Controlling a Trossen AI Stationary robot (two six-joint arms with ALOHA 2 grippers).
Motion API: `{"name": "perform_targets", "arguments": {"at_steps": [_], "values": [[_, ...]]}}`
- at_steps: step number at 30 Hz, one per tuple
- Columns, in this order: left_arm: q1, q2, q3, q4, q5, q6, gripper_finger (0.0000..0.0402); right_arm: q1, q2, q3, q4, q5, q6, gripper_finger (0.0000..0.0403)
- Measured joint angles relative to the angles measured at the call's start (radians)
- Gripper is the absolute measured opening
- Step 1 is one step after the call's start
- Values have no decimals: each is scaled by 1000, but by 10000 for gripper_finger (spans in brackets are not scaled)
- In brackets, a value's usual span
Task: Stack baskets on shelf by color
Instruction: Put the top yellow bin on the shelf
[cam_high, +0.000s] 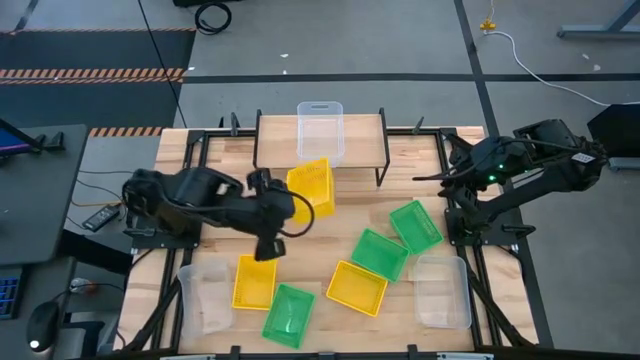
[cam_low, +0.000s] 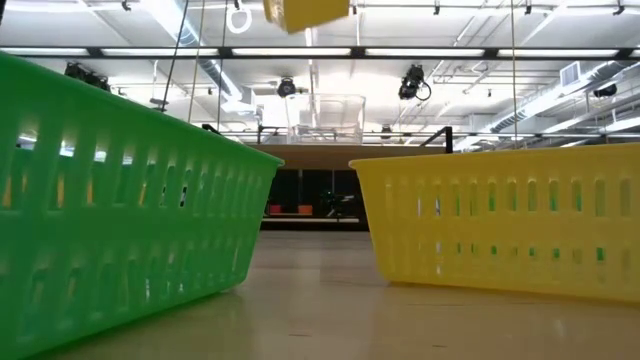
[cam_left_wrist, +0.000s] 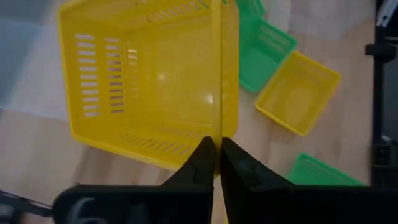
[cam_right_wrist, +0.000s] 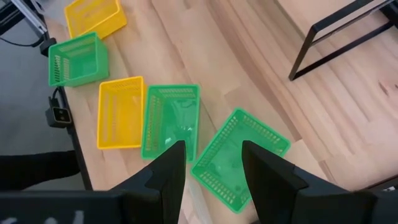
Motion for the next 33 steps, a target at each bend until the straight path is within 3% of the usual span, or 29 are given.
{"name": "perform_targets", "arguments": {"at_steps": [5,13,18,24,29,33], "values": [[-8,-56,0,0,-133,87,12,0,0,0,0,0,0,164],[91,-84,0,-1,-234,299,12,0,3,0,0,10,25,164],[194,-83,0,-1,-233,444,14,0,2,0,0,19,61,164],[337,-116,-20,1,-157,571,13,0,2,0,0,34,83,164],[432,-198,-111,0,-68,627,13,0,2,0,0,79,94,164],[473,-253,-212,0,-60,683,13,0,2,0,0,93,98,164]]}}
